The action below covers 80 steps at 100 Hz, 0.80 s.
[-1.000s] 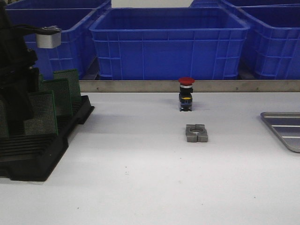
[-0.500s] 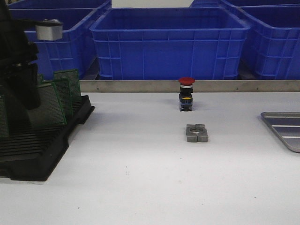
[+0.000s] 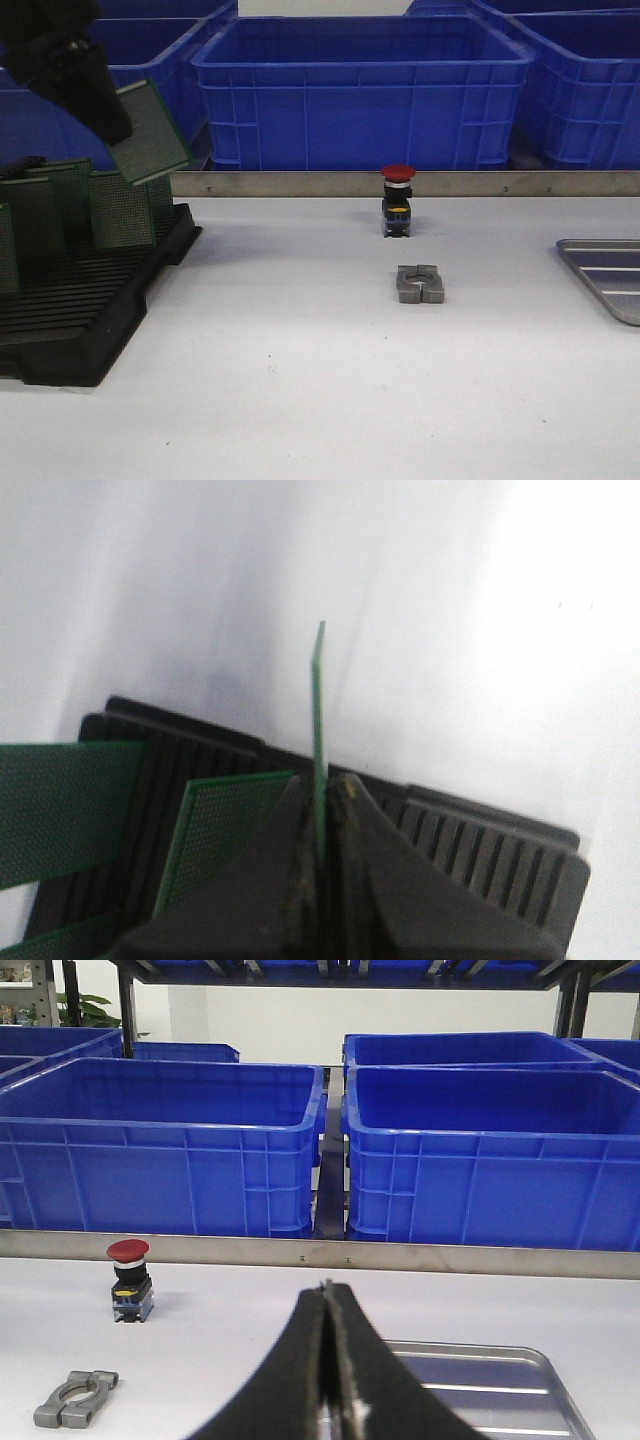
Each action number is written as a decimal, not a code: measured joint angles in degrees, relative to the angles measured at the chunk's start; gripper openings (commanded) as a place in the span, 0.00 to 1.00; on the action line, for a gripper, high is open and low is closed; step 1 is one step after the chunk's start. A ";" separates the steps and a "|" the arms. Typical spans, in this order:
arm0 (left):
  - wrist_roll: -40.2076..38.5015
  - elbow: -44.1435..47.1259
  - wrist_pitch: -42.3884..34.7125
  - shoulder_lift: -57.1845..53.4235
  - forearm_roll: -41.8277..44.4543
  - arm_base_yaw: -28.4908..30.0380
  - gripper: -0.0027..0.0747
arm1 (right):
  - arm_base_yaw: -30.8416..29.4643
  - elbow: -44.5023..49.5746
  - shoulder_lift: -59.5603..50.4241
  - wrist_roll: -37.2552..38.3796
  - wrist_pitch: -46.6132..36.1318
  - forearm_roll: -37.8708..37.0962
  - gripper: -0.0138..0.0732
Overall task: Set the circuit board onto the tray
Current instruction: 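Lift the green board out of the rack with the left gripper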
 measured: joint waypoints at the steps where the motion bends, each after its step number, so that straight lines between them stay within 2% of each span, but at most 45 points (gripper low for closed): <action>1: 0.00 0.00 0.00 -0.39 -0.25 -0.14 0.01 | 0.00 0.00 0.00 0.00 0.00 0.00 0.08; 19: -6.03 -0.10 0.12 -4.76 -4.94 -4.07 0.01 | 0.00 0.00 0.00 0.00 0.00 0.00 0.08; 41: -15.22 -0.10 0.56 -6.73 -6.39 -12.08 0.01 | 0.00 0.00 0.00 0.00 0.00 0.00 0.08; 64: -16.60 -0.10 0.56 -6.73 -7.00 -19.98 0.01 | 0.00 0.00 0.00 0.00 0.00 0.00 0.08; 80: -16.64 -0.10 0.56 -6.73 -7.22 -22.98 0.01 | 0.00 0.00 0.00 0.00 0.00 0.00 0.08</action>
